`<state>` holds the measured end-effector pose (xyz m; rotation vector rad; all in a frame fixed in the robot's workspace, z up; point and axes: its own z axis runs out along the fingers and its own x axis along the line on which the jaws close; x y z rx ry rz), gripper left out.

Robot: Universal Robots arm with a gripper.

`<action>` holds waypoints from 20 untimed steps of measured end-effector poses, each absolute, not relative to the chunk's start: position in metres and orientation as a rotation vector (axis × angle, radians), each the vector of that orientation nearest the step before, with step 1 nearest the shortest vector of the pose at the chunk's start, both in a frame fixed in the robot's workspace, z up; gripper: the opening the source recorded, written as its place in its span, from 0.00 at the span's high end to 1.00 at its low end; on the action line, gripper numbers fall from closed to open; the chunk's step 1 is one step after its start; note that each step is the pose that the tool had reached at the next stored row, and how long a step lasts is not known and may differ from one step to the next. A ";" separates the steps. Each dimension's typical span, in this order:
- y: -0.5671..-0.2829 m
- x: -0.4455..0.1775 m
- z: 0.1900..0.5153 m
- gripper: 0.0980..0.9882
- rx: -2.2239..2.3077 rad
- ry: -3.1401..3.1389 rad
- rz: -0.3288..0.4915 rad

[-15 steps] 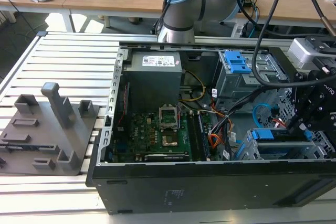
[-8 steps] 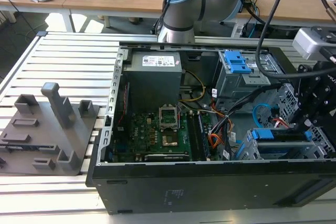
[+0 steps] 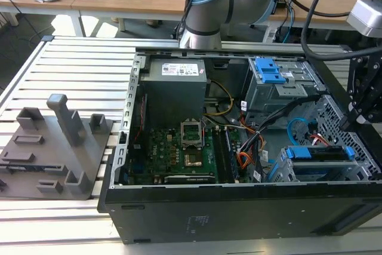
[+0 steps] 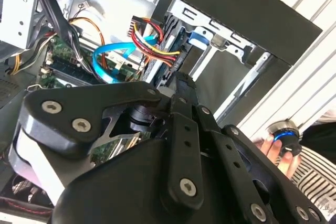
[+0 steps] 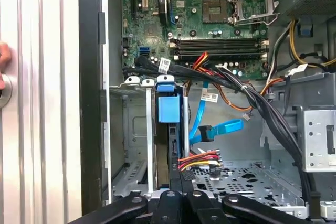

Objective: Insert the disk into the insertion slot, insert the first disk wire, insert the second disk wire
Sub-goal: 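Insert the first disk wire, then insert the second disk wire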

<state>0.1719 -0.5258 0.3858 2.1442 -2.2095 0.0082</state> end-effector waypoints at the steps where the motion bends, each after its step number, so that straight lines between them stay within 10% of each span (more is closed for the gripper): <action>1: -0.526 0.171 0.386 0.99 2.144 -2.210 0.008; 20: -0.526 0.156 0.386 0.99 2.145 -2.210 0.010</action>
